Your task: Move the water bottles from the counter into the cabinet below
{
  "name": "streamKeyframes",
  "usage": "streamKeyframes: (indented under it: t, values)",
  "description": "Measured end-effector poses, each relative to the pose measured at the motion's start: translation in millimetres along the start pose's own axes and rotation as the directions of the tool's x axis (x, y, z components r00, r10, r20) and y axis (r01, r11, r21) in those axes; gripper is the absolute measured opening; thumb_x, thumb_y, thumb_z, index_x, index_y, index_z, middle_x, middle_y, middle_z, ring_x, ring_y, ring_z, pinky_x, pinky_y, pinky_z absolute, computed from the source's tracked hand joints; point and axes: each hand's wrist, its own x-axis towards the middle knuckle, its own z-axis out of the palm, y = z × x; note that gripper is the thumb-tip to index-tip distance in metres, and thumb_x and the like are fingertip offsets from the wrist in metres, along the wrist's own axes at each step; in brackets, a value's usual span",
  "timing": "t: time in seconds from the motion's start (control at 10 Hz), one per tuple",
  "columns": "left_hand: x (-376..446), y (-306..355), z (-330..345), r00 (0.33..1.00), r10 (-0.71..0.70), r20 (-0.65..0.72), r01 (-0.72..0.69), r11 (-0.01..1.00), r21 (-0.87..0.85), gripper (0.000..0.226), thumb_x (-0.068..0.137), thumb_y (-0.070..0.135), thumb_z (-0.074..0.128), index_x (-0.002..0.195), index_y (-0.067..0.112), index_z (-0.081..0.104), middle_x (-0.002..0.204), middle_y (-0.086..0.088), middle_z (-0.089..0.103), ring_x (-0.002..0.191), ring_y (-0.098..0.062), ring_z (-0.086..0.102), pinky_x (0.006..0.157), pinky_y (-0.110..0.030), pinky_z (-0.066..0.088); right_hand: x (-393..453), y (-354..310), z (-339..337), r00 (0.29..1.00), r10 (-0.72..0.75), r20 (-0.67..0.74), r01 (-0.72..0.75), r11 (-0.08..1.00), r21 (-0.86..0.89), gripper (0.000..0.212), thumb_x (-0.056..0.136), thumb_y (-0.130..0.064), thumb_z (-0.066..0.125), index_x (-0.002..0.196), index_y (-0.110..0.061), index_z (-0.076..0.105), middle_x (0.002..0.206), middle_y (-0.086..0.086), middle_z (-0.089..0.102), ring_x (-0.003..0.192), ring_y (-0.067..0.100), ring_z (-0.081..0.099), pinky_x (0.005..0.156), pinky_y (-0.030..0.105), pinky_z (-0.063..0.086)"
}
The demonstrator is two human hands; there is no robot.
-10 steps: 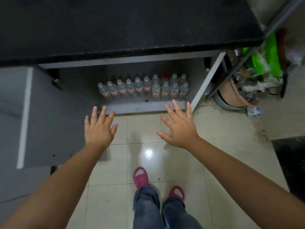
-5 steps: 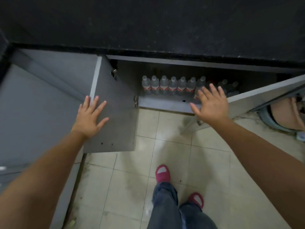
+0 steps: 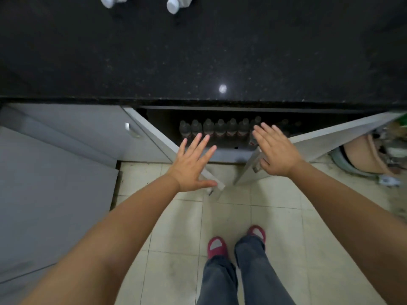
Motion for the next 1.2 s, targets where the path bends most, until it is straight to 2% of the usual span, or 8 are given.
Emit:
streamKeyframes:
  t: [0.1,0.3,0.4,0.5,0.6,1.0,1.1,1.2]
  values:
    - [39.0,8.6,-17.2,0.993,-0.059,-0.103,0.061,0.998,0.018,0.086,0.09,0.059,0.038,0.15,0.015,-0.005,0.159,-0.012,-0.015,0.147,-0.028,-0.016,0.12,-0.047,-0.008,4.0,15.9,12.9,0.99,0.061,-0.129,-0.069,0.996,-0.057,0.055,0.068,-0.022,0.066,0.117,0.003,0.065,0.125,0.019,0.065,0.116,0.037,0.062,0.119,0.045,0.017]
    - [83.2,29.0,-24.2,0.892,-0.136,-0.43,0.159,0.987,0.017,0.067,0.071,0.035,0.075,0.128,0.014,0.047,0.127,-0.02,0.063,0.121,-0.036,0.058,0.098,-0.057,0.044,-9.6,43.8,29.8,0.959,0.151,-0.24,-0.175,0.982,-0.078,0.059,0.071,-0.003,0.054,0.13,-0.001,0.046,0.13,0.016,0.062,0.129,0.031,0.044,0.116,0.043,-0.015]
    - [93.7,33.0,-38.7,0.892,-0.13,-0.434,0.119,0.992,-0.052,0.077,0.087,0.018,0.063,0.148,0.021,0.017,0.155,-0.012,0.015,0.144,-0.024,-0.004,0.114,-0.043,-0.014,-6.6,53.4,23.7,0.947,0.193,-0.256,-0.205,0.978,-0.022,0.056,0.073,-0.013,0.038,0.129,-0.006,0.036,0.132,0.014,0.061,0.128,0.025,0.031,0.116,0.047,-0.012]
    - [106.9,24.9,-49.3,0.845,-0.096,-0.525,0.089,0.995,-0.039,0.055,0.086,0.035,0.036,0.137,0.014,0.031,0.15,-0.009,0.03,0.146,-0.016,-0.023,0.116,-0.032,-0.021,11.1,67.4,11.4,0.901,0.264,-0.344,-0.272,0.962,0.026,0.054,0.078,-0.027,0.034,0.128,-0.006,0.037,0.131,0.014,0.062,0.127,0.025,0.033,0.112,0.051,0.004]
    - [123.2,13.6,-72.8,0.822,-0.119,-0.557,0.153,0.988,0.014,0.061,0.084,0.04,0.031,0.135,0.006,0.04,0.143,-0.017,0.045,0.147,-0.027,0.014,0.118,-0.038,0.006,39.7,84.5,-4.0,0.841,0.376,-0.388,-0.356,0.926,0.126,0.063,0.079,-0.039,0.036,0.127,-0.001,0.052,0.131,0.017,0.061,0.127,0.032,0.051,0.116,0.041,-0.005]
    - [145.5,5.0,-101.1,0.909,-0.311,-0.279,0.278,0.949,-0.15,0.065,0.099,0.044,0.018,0.15,0.009,0.001,0.161,-0.006,-0.005,0.149,-0.017,-0.007,0.123,-0.037,-0.001,48.4,80.8,-7.7,0.874,0.423,-0.239,-0.387,0.903,0.185,0.076,0.098,-0.047,0.009,0.117,0.004,0.063,0.122,0.019,0.067,0.113,0.037,0.064,0.104,0.042,0.026]
    - [147.2,5.7,-100.5,0.91,-0.296,-0.29,0.258,0.952,-0.162,0.065,0.099,0.044,0.019,0.15,0.009,0.0,0.161,-0.005,-0.005,0.149,-0.017,-0.007,0.123,-0.036,-0.001,50.1,83.1,-22.7,0.713,0.595,-0.372,-0.318,0.746,0.584,0.061,0.093,-0.042,0.039,0.134,0.001,0.05,0.14,0.012,0.053,0.134,0.029,0.046,0.117,0.035,0.017]
    - [148.3,5.5,-101.9,0.919,-0.286,-0.272,0.252,0.956,-0.153,0.065,0.099,0.044,0.018,0.15,0.009,-0.001,0.161,-0.005,-0.005,0.149,-0.016,-0.008,0.123,-0.036,-0.001,40.1,93.0,-68.5,0.577,0.793,-0.194,0.101,0.166,0.981,0.043,0.081,-0.032,0.062,0.12,-0.012,0.063,0.117,-0.009,0.068,0.117,0.007,0.059,0.108,0.027,0.042]
